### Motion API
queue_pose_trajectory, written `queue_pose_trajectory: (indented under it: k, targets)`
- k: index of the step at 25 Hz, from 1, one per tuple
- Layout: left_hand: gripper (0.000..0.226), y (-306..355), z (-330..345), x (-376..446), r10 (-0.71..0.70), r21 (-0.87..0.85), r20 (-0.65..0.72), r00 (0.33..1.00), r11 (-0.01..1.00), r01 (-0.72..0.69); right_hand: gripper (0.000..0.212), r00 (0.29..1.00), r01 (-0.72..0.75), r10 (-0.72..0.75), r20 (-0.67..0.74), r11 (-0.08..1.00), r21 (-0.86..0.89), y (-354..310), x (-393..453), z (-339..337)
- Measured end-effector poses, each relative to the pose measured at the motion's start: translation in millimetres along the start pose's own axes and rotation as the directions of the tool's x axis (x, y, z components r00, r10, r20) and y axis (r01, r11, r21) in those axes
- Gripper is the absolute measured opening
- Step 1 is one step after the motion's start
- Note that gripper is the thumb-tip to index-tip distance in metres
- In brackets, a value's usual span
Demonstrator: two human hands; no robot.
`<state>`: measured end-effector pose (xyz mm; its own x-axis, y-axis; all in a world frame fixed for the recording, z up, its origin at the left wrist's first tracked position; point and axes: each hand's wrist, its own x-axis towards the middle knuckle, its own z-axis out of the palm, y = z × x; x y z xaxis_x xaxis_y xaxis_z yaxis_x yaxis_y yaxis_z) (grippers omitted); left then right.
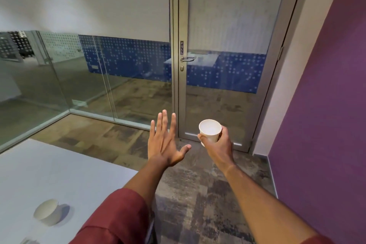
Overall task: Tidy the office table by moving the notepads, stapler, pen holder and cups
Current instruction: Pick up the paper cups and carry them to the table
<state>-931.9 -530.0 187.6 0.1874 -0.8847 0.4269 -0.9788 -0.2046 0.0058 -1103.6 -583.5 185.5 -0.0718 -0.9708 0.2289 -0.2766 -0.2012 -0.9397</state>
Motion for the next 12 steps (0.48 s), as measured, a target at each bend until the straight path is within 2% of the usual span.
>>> queue_pose_trajectory:
  k: [6,12]
  targets:
    - [0.114,-10.7,45.1,81.1,-0.077,0.067,0.0,0.997,0.995,0.077,0.066,0.996,0.021,-0.024,0.083,0.999,0.04,19.2,99.2,46.3]
    - [0.115,-20.1,87.2,173.4,-0.236,0.105,-0.015,0.972,0.966,0.237,0.061,0.961,0.079,-0.101,0.257,0.992,0.097,26.4,215.2,103.9]
